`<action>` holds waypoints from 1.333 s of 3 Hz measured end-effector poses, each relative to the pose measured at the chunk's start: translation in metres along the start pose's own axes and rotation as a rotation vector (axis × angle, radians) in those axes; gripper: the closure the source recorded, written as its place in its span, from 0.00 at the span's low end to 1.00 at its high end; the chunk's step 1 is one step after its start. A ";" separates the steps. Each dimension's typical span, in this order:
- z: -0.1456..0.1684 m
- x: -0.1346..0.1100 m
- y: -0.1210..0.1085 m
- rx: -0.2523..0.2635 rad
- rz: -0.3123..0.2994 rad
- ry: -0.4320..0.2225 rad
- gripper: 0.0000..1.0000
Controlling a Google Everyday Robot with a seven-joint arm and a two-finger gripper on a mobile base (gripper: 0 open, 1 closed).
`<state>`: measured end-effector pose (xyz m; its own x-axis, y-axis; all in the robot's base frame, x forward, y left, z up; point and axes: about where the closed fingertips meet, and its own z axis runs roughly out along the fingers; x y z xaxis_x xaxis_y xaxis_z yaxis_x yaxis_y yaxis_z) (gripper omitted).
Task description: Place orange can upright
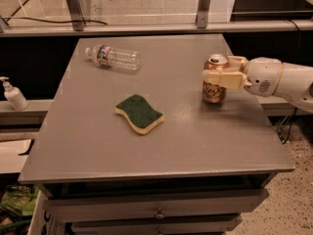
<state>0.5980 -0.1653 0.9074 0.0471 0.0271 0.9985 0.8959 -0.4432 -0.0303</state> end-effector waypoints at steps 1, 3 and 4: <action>-0.004 -0.003 0.002 -0.003 0.020 0.020 0.59; -0.012 -0.007 0.003 -0.004 0.041 0.039 0.13; -0.015 -0.008 0.003 -0.004 0.044 0.044 0.00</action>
Offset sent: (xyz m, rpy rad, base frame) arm -0.0032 -0.0198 -0.0088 0.0330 -0.0389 -0.0170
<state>0.5933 -0.1802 0.8999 0.0674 -0.0319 0.9972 0.8918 -0.4463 -0.0745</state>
